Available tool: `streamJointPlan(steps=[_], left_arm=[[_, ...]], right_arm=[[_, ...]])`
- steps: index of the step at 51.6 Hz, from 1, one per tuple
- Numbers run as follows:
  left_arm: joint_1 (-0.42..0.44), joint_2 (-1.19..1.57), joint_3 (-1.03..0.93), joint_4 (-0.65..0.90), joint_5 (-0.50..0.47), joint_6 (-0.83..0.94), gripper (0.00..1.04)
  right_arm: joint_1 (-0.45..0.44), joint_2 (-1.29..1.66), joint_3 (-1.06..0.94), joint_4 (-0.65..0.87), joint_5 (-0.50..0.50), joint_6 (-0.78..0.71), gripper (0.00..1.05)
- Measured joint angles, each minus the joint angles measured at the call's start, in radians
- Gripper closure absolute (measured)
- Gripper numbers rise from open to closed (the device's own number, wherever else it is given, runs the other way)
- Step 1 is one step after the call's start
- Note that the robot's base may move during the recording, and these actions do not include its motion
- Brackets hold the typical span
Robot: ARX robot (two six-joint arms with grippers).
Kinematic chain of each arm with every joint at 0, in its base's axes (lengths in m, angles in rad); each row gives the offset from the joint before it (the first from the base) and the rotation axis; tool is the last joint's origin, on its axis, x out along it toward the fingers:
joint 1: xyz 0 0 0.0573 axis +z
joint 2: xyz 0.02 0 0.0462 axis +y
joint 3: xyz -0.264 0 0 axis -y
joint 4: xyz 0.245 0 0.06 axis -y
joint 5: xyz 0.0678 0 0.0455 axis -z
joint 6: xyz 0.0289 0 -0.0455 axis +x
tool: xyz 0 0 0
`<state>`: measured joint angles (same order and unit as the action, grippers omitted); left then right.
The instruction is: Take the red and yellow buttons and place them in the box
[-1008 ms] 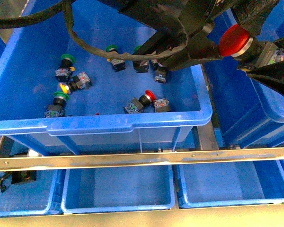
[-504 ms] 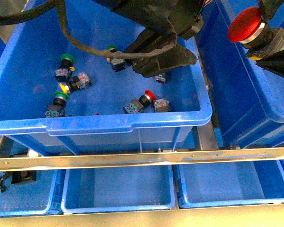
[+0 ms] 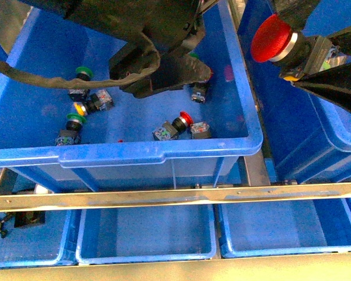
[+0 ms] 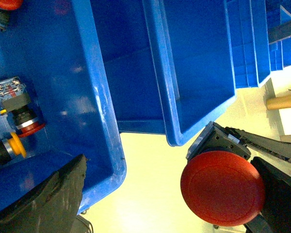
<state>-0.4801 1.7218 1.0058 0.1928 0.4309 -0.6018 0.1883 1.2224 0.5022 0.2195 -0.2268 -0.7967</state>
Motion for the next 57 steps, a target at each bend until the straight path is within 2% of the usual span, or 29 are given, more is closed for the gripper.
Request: streamJointPlan(steps=[17,26,30,34,38,42,52,57], left_arm=[[0.002,0.083,0.088,-0.024,0.039,0.008,0.08],[-0.06,0.125,0.164,0.005,-0.068,-0.021,0.08],[-0.08,0.125,0.164,0.083,-0.137,-0.04,0.08],[-0.067,0.112,0.166,0.099,-0.204,-0.042,0.08],[-0.048,0.111,0.166,0.108,-0.209,-0.053,0.08],[-0.043,0.118,0.171,0.097,-0.209,-0.068,0.08],[-0.086,0.106,0.144,0.082,-0.197,-0.039,0.08],[-0.08,0.06,0.097,0.088,-0.234,0.006,0.08]], right_arm=[[-0.006,0.001,0.011,-0.021,0.039,-0.011,0.72],[-0.008,-0.008,0.011,-0.013,0.118,0.023,0.72],[-0.013,-0.035,0.001,-0.026,0.159,0.041,0.72],[-0.04,-0.054,-0.033,-0.044,0.2,0.045,0.72],[-0.066,-0.059,-0.056,-0.058,0.231,0.049,0.72],[-0.069,-0.059,-0.06,-0.059,0.22,0.05,0.72],[-0.063,-0.068,-0.06,-0.058,0.201,0.05,0.72],[-0.073,-0.07,-0.06,-0.057,0.201,0.049,0.72]])
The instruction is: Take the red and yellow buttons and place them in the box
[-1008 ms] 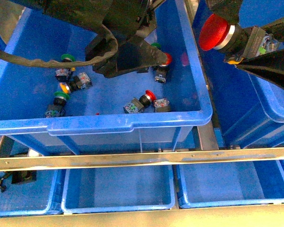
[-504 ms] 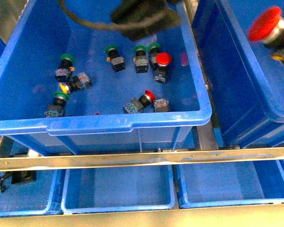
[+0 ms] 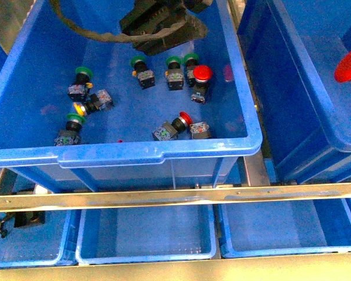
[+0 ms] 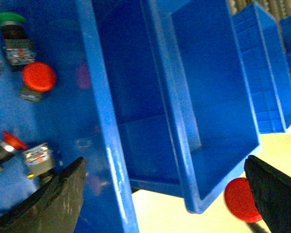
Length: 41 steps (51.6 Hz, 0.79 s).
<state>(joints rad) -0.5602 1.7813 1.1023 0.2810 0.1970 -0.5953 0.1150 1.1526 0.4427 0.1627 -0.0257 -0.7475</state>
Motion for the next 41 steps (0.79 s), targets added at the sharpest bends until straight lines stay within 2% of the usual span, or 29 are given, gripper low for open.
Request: streamJointPlan(steps=[8,17,27,30,36,38,41], left_arm=[[0.04,-0.121,-0.12,0.027,0.009,0.04,0.08],[0.136,-0.292,-0.305,0.059,0.015,0.112,0.08],[0.354,-0.481,-0.587,0.07,0.073,0.295,0.08],[0.425,-0.531,-0.66,0.071,0.096,0.354,0.08],[0.623,-0.628,-0.866,0.06,0.176,0.477,0.09],[0.648,-0.603,-0.915,0.141,0.135,0.498,0.12],[0.704,-0.499,-1.02,0.362,0.087,0.523,0.27]], right_arm=[[-0.028,-0.002,0.0,0.003,0.0,0.0,0.72],[-0.045,-0.002,0.001,0.013,-0.001,0.0,0.72],[-0.071,0.014,0.014,0.045,0.016,0.005,0.72],[-0.069,0.019,0.016,0.07,0.053,0.027,0.72],[-0.027,0.019,0.016,0.135,0.137,0.109,0.72],[-0.01,0.019,0.016,0.154,0.165,0.139,0.72],[0.017,0.018,0.016,0.174,0.208,0.19,0.72]])
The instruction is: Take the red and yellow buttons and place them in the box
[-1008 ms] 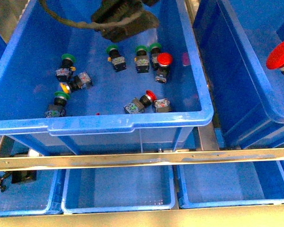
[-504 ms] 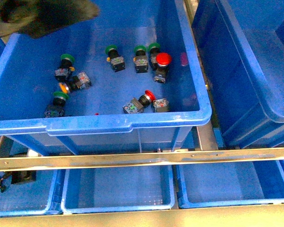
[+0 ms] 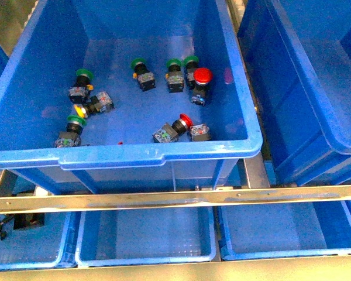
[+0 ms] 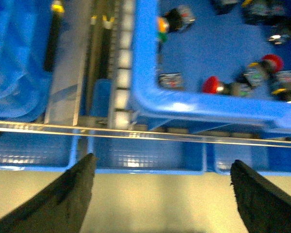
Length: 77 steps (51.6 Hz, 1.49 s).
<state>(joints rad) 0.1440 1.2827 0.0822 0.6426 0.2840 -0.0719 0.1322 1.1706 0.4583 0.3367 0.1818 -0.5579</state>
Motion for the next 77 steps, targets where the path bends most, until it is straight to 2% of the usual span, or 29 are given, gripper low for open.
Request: streamJointPlan(steps=[4,5,6,7,9,15,21,24,29,31,34,37,41,43,48,55,77], left_arm=[[0.028,0.041,-0.044,0.09,0.0,0.009,0.35],[0.049,0.063,-0.066,0.161,0.007,0.016,0.42],[0.049,0.063,-0.066,0.161,0.007,0.016,0.42],[0.061,0.058,-0.076,0.203,0.009,0.018,0.51],[0.071,0.039,-0.081,0.253,0.005,0.02,0.59],[0.075,-0.051,-0.084,0.341,-0.022,0.024,0.76],[0.063,-0.192,-0.084,0.303,-0.059,0.034,0.97],[0.048,-0.274,-0.084,0.24,-0.085,0.037,1.03],[0.026,-0.407,-0.084,0.133,-0.116,0.05,1.02],[-0.002,-0.497,-0.084,0.044,-0.159,0.051,1.02],[-0.067,-0.703,-0.084,-0.167,-0.238,0.056,1.02],[-0.116,-0.929,-0.082,-0.388,-0.269,0.058,1.02],[-0.138,-1.196,-0.081,-0.584,-0.275,0.061,1.02],[-0.14,-1.267,-0.08,-0.62,-0.283,0.061,1.02],[-0.142,-1.297,-0.079,-0.655,-0.287,0.064,1.02],[-0.144,-1.297,-0.077,-0.649,-0.287,0.064,1.02],[-0.144,-1.277,-0.066,-0.646,-0.285,0.064,1.02]], right_arm=[[0.025,-0.001,0.002,0.017,0.031,0.045,0.72],[0.033,0.0,0.002,0.022,0.042,0.059,0.72],[0.04,0.0,0.002,0.026,0.051,0.069,0.72],[0.05,0.0,0.002,0.031,0.066,0.083,0.72],[0.058,0.0,0.002,0.04,0.073,0.097,0.72],[0.08,-0.001,0.002,0.067,0.113,0.147,0.72],[0.098,-0.001,0.002,0.091,0.154,0.19,0.72],[0.106,-0.001,0.002,0.1,0.166,0.205,0.72],[0.118,0.0,0.0,0.109,0.189,0.228,0.72],[0.122,0.0,-0.001,0.111,0.198,0.235,0.72],[0.126,0.0,-0.006,0.114,0.205,0.248,0.72],[0.129,0.0,-0.011,0.115,0.212,0.256,0.72],[0.129,0.002,-0.014,0.115,0.219,0.266,0.72],[0.129,0.002,-0.015,0.115,0.218,0.27,0.72],[0.124,0.002,-0.015,0.114,0.219,0.278,0.72],[0.12,0.01,-0.011,0.112,0.191,0.278,0.72],[0.093,0.02,-0.009,0.112,0.192,0.285,0.72]])
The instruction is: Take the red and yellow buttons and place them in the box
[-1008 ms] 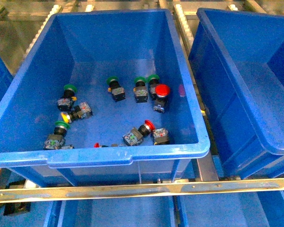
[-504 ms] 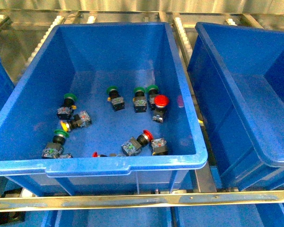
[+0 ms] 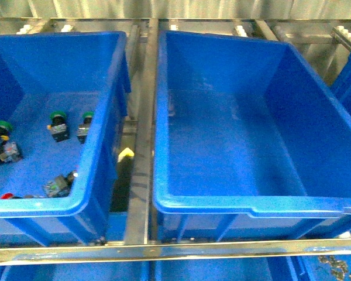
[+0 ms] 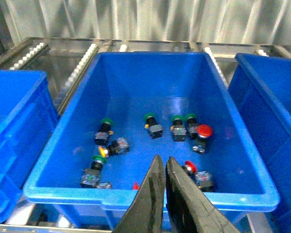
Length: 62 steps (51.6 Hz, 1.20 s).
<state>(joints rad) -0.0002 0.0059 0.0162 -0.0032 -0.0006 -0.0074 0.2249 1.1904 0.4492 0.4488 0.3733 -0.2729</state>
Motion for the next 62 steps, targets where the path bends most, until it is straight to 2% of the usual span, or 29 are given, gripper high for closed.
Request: streamJointPlan(steps=[32,50,53,62], left_arm=[[0.0,0.001,0.0,0.003,0.0,-0.001,1.02],[0.001,0.001,0.002,0.003,0.004,0.001,0.47],[0.001,0.001,0.002,0.003,0.003,0.005,0.53],[0.001,0.001,0.002,0.003,0.0,0.005,0.81]], right_arm=[[0.023,0.008,-0.021,0.036,0.011,0.027,0.72],[0.046,0.036,-0.022,0.067,0.005,0.038,0.72],[0.053,0.041,-0.022,0.067,0.005,0.039,0.72],[0.069,0.051,-0.022,0.068,0.008,0.042,0.72]])
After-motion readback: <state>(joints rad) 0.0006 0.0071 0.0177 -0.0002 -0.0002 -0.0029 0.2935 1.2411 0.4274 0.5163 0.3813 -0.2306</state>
